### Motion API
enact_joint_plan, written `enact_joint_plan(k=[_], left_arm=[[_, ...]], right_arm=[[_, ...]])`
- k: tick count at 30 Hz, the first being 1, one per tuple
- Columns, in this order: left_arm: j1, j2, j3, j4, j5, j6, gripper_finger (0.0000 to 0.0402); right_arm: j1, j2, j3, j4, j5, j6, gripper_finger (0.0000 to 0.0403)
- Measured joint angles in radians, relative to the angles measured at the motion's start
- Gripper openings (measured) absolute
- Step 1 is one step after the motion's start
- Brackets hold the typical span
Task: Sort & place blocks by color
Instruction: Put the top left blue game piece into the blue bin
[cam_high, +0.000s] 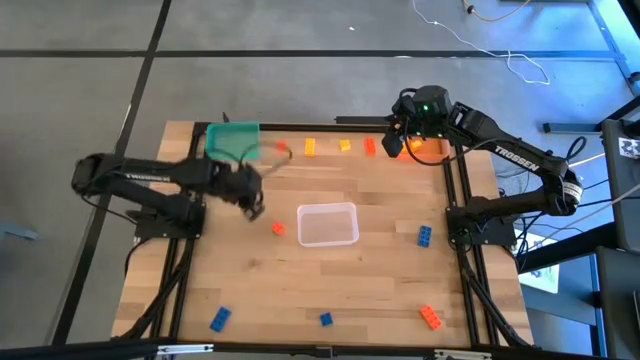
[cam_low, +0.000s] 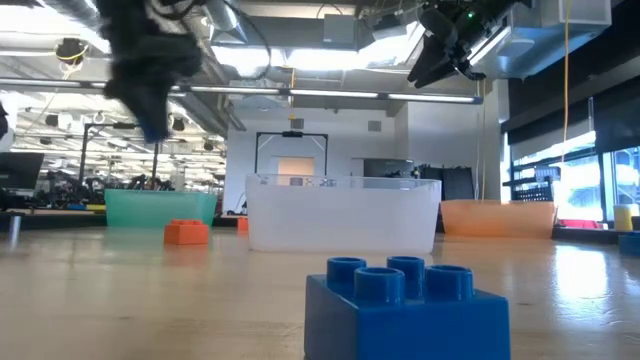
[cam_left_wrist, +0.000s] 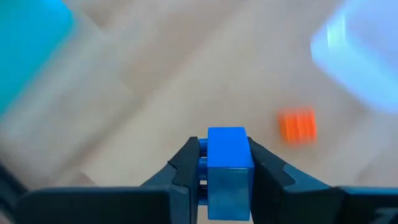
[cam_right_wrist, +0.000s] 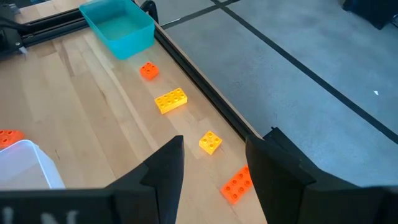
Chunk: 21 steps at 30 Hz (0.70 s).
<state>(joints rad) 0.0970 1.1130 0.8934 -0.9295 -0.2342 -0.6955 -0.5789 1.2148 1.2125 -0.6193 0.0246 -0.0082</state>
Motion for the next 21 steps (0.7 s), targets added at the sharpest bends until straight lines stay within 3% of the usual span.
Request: enact_joint_plan(k=[8,16,21], left_arm=[[0.362,0.093,0.176,0.002,-0.054,0.186,0.0080],[0.679,0.246,0.195,0.079,0.018,0.367,0.0080],[0.804,0.371,0.195,0.125,0.060,0.432,0.0080]], right_arm=[[0.000,0.000,0.000,0.001,0.000,0.002,0.0173],[0.000,0.000,0.000,0.001,-0.001,-0.025,0.0173],[0.000,0.000,0.000,0.001,-0.002,-0.031,0.0173]])
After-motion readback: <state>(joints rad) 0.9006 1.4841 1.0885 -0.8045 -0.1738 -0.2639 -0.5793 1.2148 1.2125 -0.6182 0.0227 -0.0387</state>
